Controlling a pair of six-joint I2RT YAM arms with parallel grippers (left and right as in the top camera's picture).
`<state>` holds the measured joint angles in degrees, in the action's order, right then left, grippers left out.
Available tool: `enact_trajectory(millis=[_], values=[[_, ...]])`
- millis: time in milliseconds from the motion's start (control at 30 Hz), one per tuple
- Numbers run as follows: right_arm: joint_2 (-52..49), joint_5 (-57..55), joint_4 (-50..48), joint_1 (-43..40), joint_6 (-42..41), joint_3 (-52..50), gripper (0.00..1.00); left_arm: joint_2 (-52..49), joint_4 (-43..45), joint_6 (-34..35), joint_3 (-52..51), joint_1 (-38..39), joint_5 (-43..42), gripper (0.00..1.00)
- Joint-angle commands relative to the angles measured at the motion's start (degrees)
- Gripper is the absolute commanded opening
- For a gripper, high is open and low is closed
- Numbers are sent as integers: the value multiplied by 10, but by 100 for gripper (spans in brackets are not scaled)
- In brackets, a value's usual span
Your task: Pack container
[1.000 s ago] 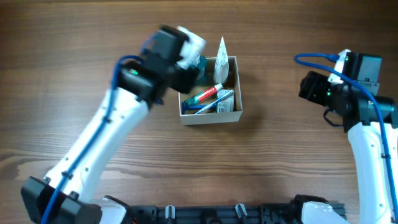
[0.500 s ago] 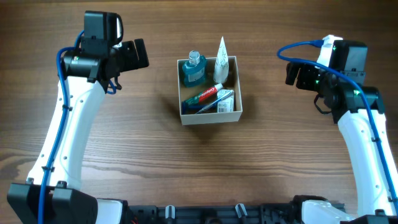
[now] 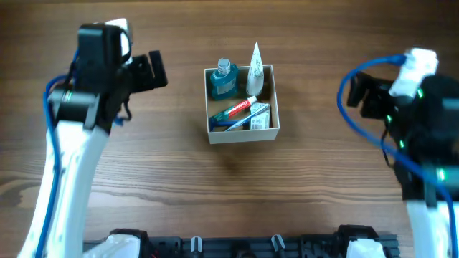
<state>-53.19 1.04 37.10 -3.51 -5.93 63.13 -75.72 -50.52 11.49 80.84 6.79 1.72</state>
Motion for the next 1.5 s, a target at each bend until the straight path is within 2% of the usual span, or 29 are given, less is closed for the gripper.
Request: enact_trajectory(millis=[0, 300, 467, 700, 1233, 1467], values=[[66, -17, 3, 2, -2, -45, 98, 115, 15, -7, -79, -2, -12, 100], [217, -12, 60, 2, -22, -160, 96, 399, 27, -4, -259, -2, 14, 100], [262, -10, 72, 2, -50, -186, 100, 494, 27, 57, -305, -2, 13, 100], [259, -10, 110, 2, -50, -186, 100, 504, 7, 57, -306, -2, 13, 100], [258, -10, 110, 2, -45, -186, 100, 504, -82, 57, -306, -2, 14, 100], [260, 73, 3, 2, 62, -205, 100, 504, -83, 57, -306, -2, 13, 100]])
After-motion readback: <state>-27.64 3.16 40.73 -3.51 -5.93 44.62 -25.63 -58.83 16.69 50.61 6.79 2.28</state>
